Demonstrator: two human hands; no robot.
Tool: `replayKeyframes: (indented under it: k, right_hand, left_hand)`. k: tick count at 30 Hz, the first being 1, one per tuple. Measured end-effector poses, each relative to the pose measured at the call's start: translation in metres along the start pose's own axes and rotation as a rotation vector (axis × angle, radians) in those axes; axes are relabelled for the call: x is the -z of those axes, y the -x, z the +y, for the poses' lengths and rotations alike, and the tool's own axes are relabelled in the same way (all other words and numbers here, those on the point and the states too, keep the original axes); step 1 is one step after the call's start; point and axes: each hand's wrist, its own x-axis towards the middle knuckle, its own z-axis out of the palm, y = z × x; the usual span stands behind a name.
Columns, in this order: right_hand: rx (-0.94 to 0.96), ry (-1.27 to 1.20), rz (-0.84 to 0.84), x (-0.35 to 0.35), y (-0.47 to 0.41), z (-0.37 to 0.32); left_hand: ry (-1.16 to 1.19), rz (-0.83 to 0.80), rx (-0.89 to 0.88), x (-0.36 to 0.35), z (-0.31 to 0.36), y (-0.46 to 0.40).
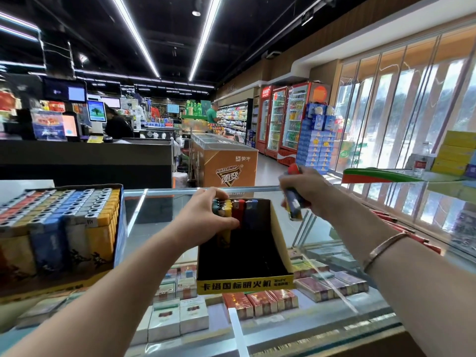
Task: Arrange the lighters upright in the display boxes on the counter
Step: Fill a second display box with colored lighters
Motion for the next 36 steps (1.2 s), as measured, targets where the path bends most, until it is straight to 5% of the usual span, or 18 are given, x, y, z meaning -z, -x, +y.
replayKeyframes:
  k: [4,9,15,22,31,36]
  right_hand:
    - [0.104,-0.439,-0.063,-0.042,-0.001,-0.032]
    - [0.178,-0.558,0.002,-0.091,0.0,-0.028]
    - [0.297,-0.512,0.093,-0.093,0.01,-0.025]
    - [0.295,-0.554,0.094,-0.094,0.017,-0.025]
    - [0.159,-0.643,-0.109,-0.082,0.015,-0.023]
    - [0.158,-0.652,0.105,-0.061,0.008,-0.021]
  left_hand:
    - [-0.066,-0.081,0.031,0.009,0.004,-0.001]
    - [-0.09,-0.179,0.11,0.021,0.008,0.001]
    - [-0.255,0.076,-0.237,0.01,0.016,0.006]
    - [-0.162,0.344,-0.373,0.002,0.017,0.013]
    - [-0.278,0.601,-0.646,0.008,0.026,0.017]
    - [-0.16,0.672,-0.59,0.016,0.028,0.016]
